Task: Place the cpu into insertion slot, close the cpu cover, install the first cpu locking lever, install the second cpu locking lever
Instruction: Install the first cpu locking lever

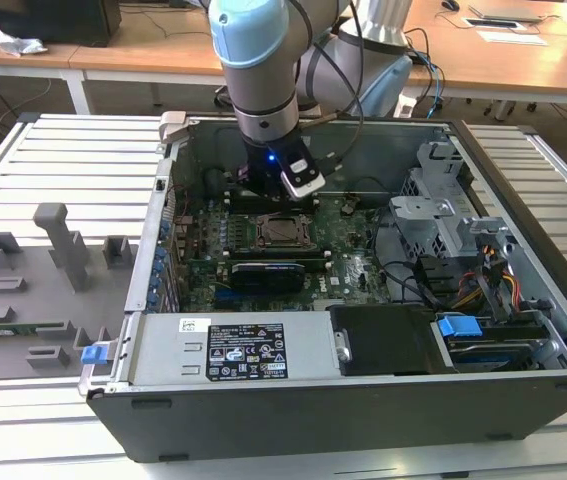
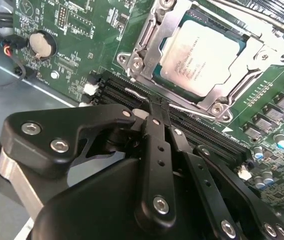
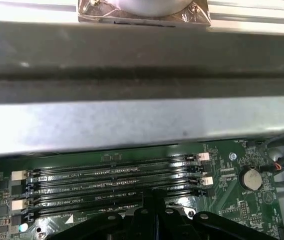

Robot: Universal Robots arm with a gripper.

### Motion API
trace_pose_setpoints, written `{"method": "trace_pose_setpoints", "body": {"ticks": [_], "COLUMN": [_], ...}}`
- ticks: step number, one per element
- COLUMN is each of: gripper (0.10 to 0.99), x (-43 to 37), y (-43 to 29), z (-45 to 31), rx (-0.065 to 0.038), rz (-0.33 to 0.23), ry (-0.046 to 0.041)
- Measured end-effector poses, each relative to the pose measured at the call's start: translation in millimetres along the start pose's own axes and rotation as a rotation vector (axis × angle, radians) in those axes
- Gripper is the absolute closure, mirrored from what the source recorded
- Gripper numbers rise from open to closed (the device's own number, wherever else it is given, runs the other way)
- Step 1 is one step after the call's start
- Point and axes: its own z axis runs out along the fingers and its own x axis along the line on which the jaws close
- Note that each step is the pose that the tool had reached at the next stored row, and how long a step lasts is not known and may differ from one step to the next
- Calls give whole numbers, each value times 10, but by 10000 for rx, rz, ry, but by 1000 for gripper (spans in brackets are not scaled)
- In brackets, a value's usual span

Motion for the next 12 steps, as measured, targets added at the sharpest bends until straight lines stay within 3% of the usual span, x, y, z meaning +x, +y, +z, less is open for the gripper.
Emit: {"method": "trace_pose_setpoints", "body": {"ticks": [6, 12], "gripper": [980, 980], "x": [1, 0], "y": [-7, 9], "z": [62, 71], "rx": [244, 253], "rz": [278, 300], "ry": [-80, -85]}}
